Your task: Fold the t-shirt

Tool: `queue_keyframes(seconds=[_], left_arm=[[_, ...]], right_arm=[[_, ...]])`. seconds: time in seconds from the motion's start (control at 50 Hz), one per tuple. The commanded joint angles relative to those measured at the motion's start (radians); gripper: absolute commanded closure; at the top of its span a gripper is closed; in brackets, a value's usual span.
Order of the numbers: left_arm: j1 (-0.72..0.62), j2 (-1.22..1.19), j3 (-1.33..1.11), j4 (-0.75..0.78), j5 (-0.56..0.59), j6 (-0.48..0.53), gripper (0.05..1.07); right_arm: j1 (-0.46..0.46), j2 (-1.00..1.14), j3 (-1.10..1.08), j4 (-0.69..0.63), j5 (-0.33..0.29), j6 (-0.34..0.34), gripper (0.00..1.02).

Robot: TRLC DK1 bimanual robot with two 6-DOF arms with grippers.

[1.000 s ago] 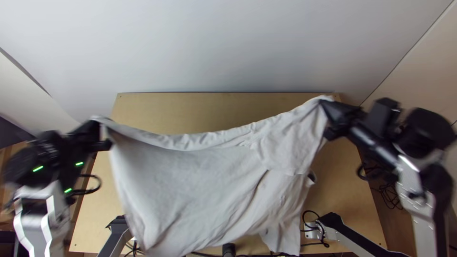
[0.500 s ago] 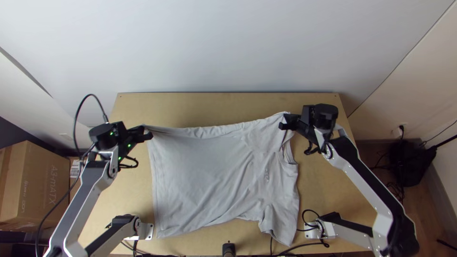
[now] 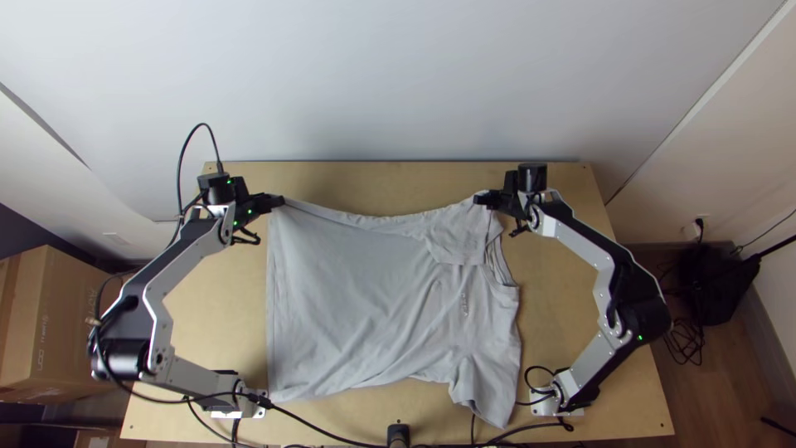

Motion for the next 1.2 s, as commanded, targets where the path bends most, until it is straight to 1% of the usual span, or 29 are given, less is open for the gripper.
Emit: queue_keyframes(seconds=[0.0,0.08,0.3,0.4,0.46,0.56,0.72,0.8,0.92,0.98,1.12,1.18], left_arm=[[0.008,0.109,0.112,0.006,0.003,0.02,1.05],[0.01,0.187,0.181,-0.008,0.003,0.029,1.05],[0.011,0.373,0.368,-0.068,0.003,0.029,1.05],[0.01,0.43,0.42,-0.077,0.002,0.023,1.05],[0.01,0.451,0.443,-0.081,0.002,0.02,1.05],[0.008,0.47,0.469,-0.086,0.002,0.017,1.05],[0.005,0.468,0.513,-0.144,0.003,0.005,1.05],[0.005,0.473,0.539,-0.186,0.003,0.003,1.05],[0.008,0.453,0.559,-0.244,0.034,-0.024,1.05],[0.008,0.434,0.561,-0.276,0.046,-0.037,1.05],[0.007,0.408,0.581,-0.41,0.058,-0.05,1.05],[0.011,0.399,0.59,-0.477,0.086,-0.052,1.05]], right_arm=[[-0.022,0.099,0.123,0.013,-0.009,0.015,1.0],[-0.033,0.185,0.229,-0.013,-0.009,0.015,1.0],[-0.062,0.424,0.572,-0.165,-0.009,0.015,1.0],[-0.069,0.507,0.69,-0.231,-0.009,0.016,1.0],[-0.071,0.535,0.727,-0.254,-0.009,0.016,1.0],[-0.074,0.549,0.749,-0.256,-0.009,0.015,1.0],[-0.079,0.559,0.79,-0.271,-0.009,0.015,1.0],[-0.079,0.582,0.856,-0.331,-0.009,0.016,1.0],[-0.076,0.612,0.977,-0.48,-0.018,0.044,1.0],[-0.074,0.604,0.988,-0.51,-0.023,0.066,1.0],[-0.074,0.572,0.989,-0.581,-0.029,0.078,1.0],[-0.074,0.558,0.989,-0.618,-0.032,0.078,1.0]])
